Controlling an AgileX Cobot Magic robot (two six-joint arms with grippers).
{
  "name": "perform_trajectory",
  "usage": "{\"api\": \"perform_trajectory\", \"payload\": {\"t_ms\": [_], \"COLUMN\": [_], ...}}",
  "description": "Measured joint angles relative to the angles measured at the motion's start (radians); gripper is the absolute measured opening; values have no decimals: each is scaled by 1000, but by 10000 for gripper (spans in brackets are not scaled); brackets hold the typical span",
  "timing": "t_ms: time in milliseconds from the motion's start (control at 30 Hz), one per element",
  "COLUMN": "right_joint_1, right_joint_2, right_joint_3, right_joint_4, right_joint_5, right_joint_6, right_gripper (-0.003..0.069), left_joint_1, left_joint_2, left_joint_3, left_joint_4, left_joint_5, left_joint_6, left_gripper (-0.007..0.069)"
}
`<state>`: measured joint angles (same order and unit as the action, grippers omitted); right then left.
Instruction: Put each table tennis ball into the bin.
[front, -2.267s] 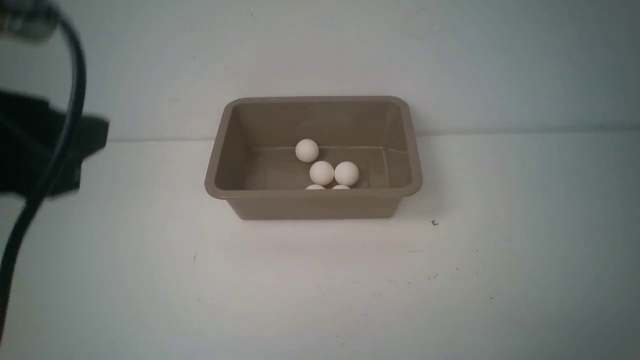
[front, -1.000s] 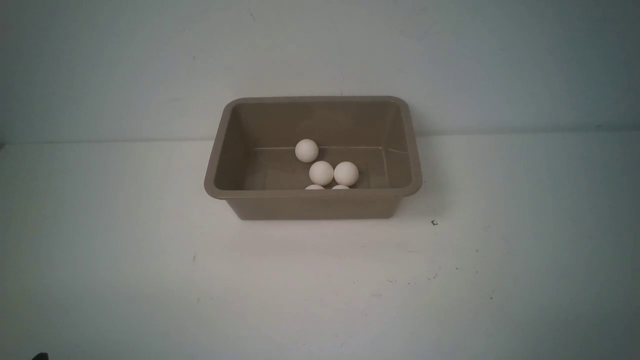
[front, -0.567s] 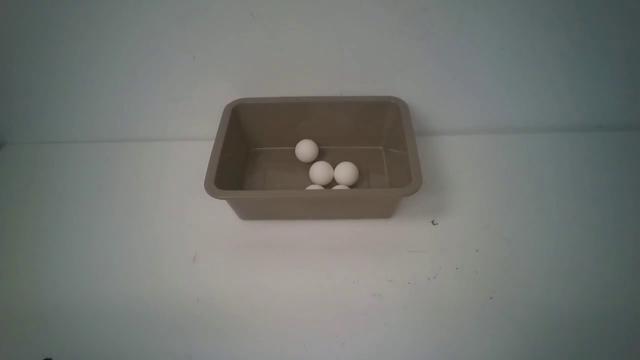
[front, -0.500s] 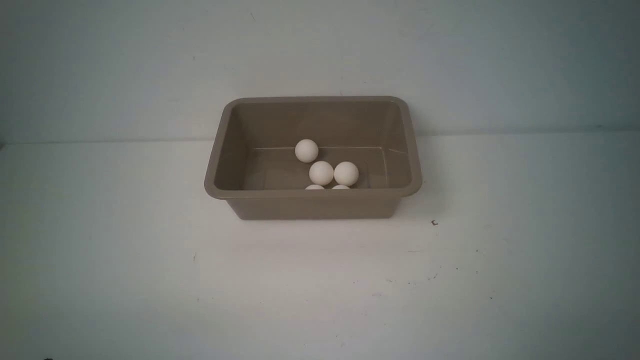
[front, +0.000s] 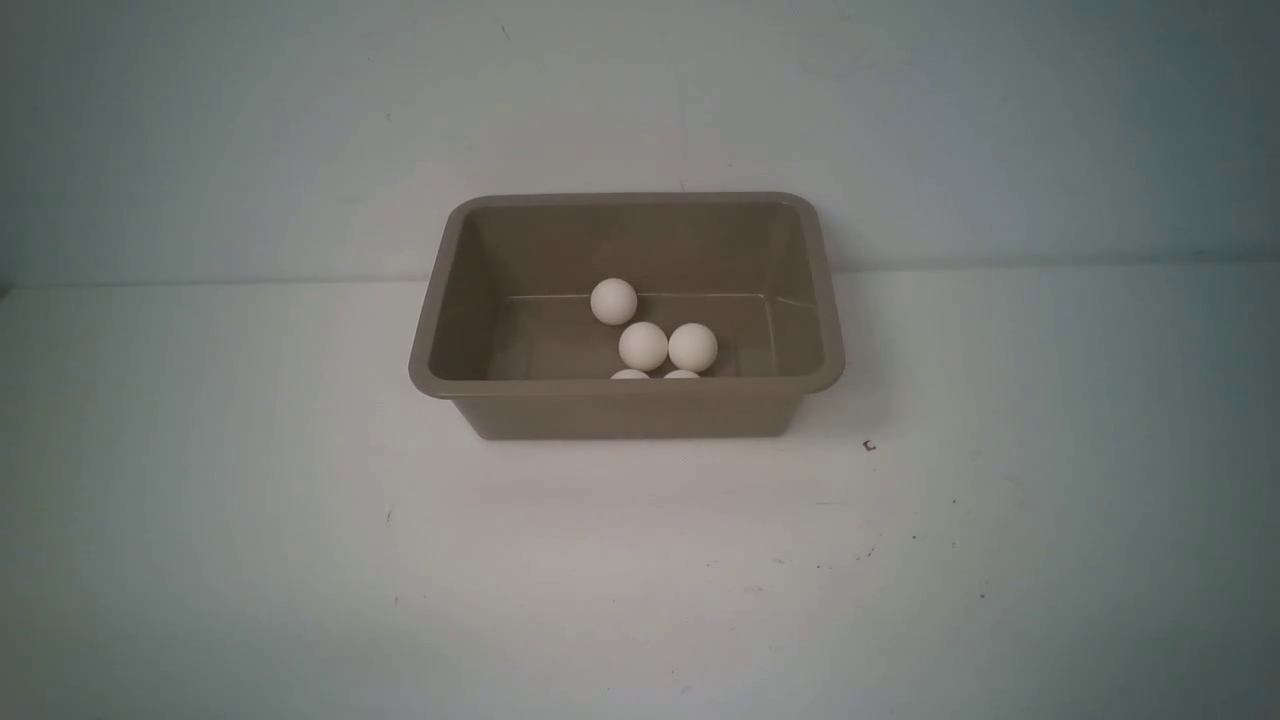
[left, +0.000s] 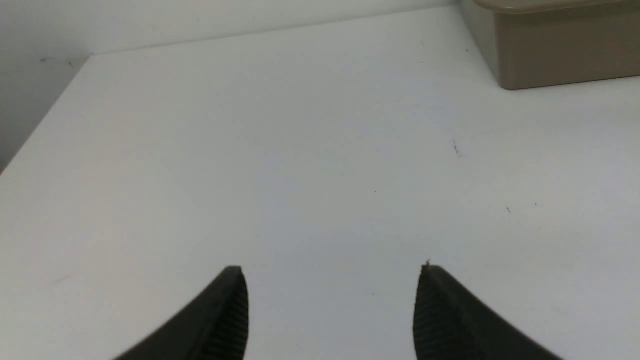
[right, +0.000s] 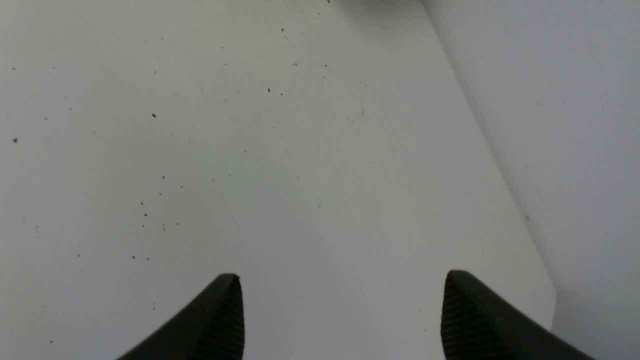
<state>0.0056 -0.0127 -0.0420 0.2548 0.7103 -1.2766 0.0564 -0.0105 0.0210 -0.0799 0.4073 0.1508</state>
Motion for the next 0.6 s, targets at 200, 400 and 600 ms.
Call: {"api": "perform_trajectory", "payload": {"t_ms": [200, 400, 600], "right_joint_1": [0, 0, 0], "right_joint_2": [0, 0, 0], "right_joint_3": [0, 0, 0], "right_joint_4": [0, 0, 0], "right_joint_5": [0, 0, 0], "right_joint_6": [0, 0, 0], "right_gripper": [482, 482, 482], "left_joint_1": [0, 0, 0], "left_joint_2": [0, 0, 0], "left_joint_3": [0, 0, 0], "left_joint_4": [0, 0, 0], "left_joint_5": [0, 0, 0], "left_joint_6": [-59, -68, -71], "left_gripper": [405, 405, 405]}}
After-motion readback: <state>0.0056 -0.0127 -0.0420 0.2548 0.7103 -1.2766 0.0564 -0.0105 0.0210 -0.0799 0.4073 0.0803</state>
